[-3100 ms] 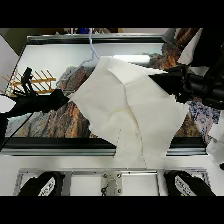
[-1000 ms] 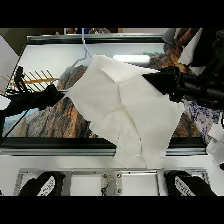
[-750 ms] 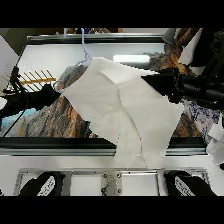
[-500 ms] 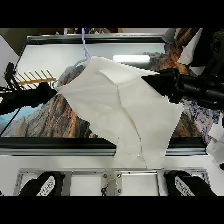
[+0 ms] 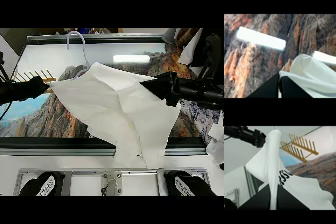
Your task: Fold the clothes and pants, and hang the long-sleeved shirts on hangers.
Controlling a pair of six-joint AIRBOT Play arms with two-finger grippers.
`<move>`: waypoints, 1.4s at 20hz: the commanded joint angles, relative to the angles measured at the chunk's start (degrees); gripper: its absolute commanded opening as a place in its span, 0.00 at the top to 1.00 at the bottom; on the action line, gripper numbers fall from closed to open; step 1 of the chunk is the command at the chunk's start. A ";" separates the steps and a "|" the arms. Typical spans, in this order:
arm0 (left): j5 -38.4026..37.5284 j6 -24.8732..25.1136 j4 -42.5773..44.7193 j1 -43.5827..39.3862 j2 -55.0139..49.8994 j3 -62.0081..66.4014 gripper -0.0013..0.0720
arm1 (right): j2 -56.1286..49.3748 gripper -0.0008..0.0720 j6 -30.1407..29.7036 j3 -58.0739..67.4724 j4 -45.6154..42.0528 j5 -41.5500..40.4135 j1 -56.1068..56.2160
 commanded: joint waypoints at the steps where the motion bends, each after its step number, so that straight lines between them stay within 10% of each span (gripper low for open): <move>1: -1.90 0.35 -0.35 0.00 0.00 5.29 0.96 | -0.02 0.95 0.68 0.00 -2.93 1.64 -0.02; 12: -17.92 4.39 -3.96 -6.84 -12.70 29.86 0.96 | 0.02 0.95 3.21 0.00 0.39 14.78 0.02; 23: -27.98 4.35 -4.13 -15.41 -28.61 51.84 0.95 | 0.00 0.95 3.10 0.00 13.40 10.64 -0.02; 25: -25.66 4.35 -4.24 -15.74 -28.35 51.78 0.25 | 0.00 0.95 3.15 0.00 13.55 9.16 -0.02; 28: -22.43 3.37 -4.59 -14.38 -27.23 51.78 0.17 | 0.00 0.95 3.17 0.00 13.79 7.85 -0.02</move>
